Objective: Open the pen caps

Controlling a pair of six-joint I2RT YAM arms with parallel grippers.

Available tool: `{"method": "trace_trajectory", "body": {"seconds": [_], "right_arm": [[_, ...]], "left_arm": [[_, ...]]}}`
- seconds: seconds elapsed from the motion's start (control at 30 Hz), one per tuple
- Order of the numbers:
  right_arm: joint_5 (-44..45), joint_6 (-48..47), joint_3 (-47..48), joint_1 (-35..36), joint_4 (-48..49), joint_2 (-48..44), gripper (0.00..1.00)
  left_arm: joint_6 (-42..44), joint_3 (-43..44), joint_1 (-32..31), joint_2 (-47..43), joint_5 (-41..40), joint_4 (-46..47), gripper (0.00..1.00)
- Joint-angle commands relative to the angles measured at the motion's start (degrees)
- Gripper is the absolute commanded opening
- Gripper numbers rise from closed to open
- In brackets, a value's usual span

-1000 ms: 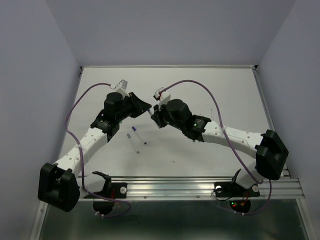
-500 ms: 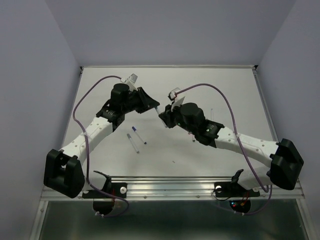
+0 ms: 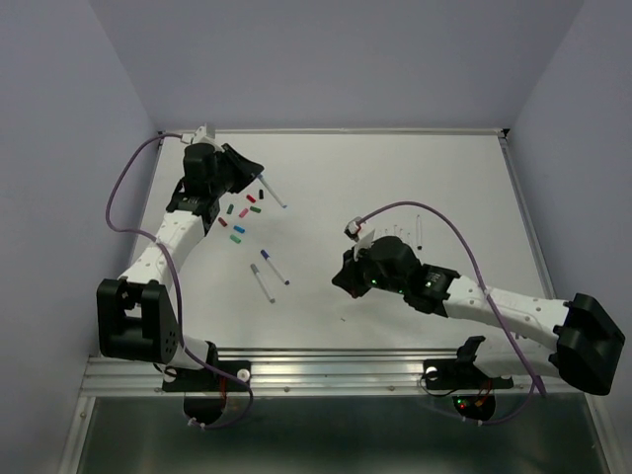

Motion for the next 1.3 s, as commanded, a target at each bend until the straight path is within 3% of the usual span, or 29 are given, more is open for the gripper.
{"method": "trace_trajectory", "body": {"seconds": [0.0, 0.2, 0.33, 0.47, 0.6, 0.7, 0.77, 0.8, 0.83, 0.87, 0.97, 1.1, 1.27], "right_arm": [[1.8, 1.7, -0.6, 0.1, 1.3, -2.7, 0.01], [9.8, -2.4, 4.1, -0.4, 1.1, -1.7, 0.03], [12.7, -8.1, 11.1, -0.4, 1.9, 2.8, 0.26], [11.6, -11.8, 18.5, -1.0, 3.1, 9.9, 0.47], [7.7, -13.7, 25.6, -1.5, 3.2, 16.9, 0.57], [7.2, -14.1, 29.7, -2.1, 3.2, 21.3, 0.57], [6.3, -14.4, 31.3, -2.1, 3.3, 23.7, 0.56], [5.9, -14.5, 32.9, -2.1, 3.4, 24.3, 0.50], [5.4, -14.6, 33.4, -2.1, 3.6, 25.1, 0.39], [3.1, -14.7, 34.1, -2.1, 4.2, 25.3, 0.18], [0.5, -14.4, 34.1, -2.1, 5.3, 25.1, 0.04], [-2.0, -13.6, 30.8, -2.1, 6.3, 22.8, 0.01], [-7.2, -7.7, 18.6, -2.1, 6.9, 17.9, 0.01]], "left_arm": [[2.5, 2.6, 0.5, -1.1, -1.9, 0.5, 0.00], [2.4, 0.5, 0.6, -1.2, 1.8, -0.5, 0.00], [0.5, -3.5, -0.7, -3.2, 8.4, 2.5, 0.00], [-0.2, -6.6, -4.4, -6.7, 8.1, 2.7, 0.00], [-1.8, -9.8, -6.7, -11.0, 6.6, 2.5, 0.00], [-3.1, -12.0, -8.2, -14.4, 5.3, 2.5, 0.00], [-3.6, -12.6, -8.7, -16.0, 4.8, 2.6, 0.00], [-3.6, -12.8, -8.8, -16.3, 4.8, 2.4, 0.00], [-3.9, -13.0, -8.8, -16.6, 4.9, 2.3, 0.00], [-3.9, -13.3, -8.9, -16.7, 5.1, 2.3, 0.00], [-3.9, -13.6, -9.0, -16.3, 4.9, 2.2, 0.00], [-3.6, -12.4, -8.9, -15.3, 1.4, 1.7, 0.00], [-0.8, -6.3, -7.3, -9.5, -2.4, 0.2, 0.00]]}}
